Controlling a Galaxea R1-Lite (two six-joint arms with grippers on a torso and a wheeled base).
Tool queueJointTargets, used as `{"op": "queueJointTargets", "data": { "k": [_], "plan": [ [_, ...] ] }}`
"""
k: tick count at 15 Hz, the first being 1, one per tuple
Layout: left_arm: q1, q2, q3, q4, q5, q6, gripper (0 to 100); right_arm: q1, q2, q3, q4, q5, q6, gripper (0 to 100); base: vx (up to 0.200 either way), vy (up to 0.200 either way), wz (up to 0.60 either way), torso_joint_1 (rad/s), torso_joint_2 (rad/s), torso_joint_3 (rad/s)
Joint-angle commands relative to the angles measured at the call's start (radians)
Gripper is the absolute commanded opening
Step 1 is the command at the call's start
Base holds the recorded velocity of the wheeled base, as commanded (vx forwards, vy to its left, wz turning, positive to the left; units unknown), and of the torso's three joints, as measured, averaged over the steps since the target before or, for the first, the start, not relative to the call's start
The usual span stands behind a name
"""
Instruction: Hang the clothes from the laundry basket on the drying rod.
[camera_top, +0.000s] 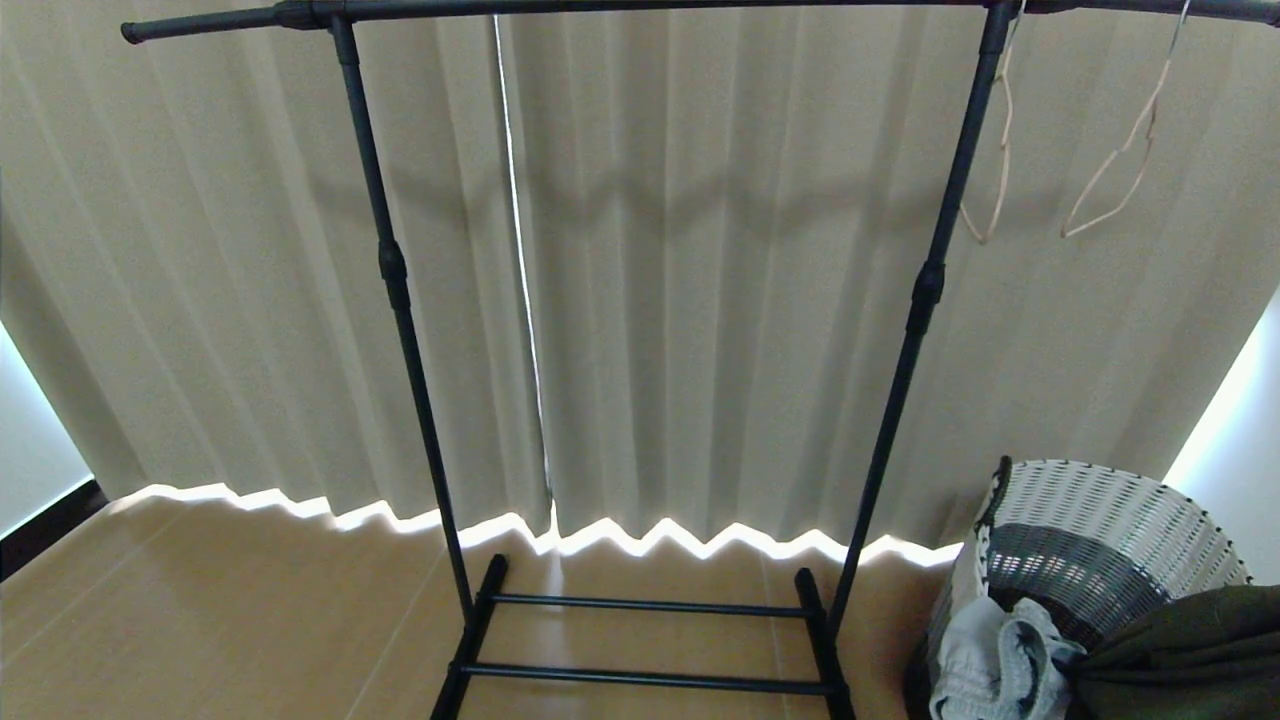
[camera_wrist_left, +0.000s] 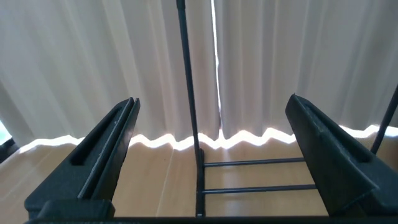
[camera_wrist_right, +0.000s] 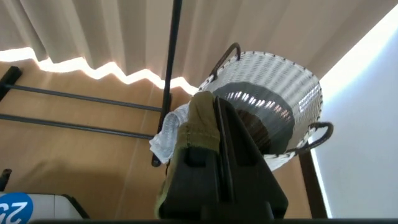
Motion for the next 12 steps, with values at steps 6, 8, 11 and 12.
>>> {"op": "queueJointTargets", "data": {
  "k": [6,8,11,12],
  "plan": [
    [-0.005,0.040,-0.106,-0.023,-0.287,-0.002,100,0.183,0.051,-0.158,0.001,0.008,0.003,0,0.000,0.000,0.00,0.000,0.00,0.000],
    [-0.005,0.141,-0.179,-0.026,-0.344,-0.002,100,0.254,0.075,-0.232,0.001,0.008,0.003,0,0.000,0.000,0.00,0.000,0.00,0.000],
    [-0.008,0.370,-0.345,-0.028,-0.461,-0.002,100,0.371,0.157,-0.353,0.000,0.008,0.003,0,0.000,0.000,0.00,0.000,0.00,0.000],
    [-0.008,0.434,-0.387,-0.028,-0.490,-0.002,100,0.407,0.183,-0.385,0.000,0.008,0.003,0,0.000,0.000,0.00,0.000,0.00,0.000]
  ]
}}
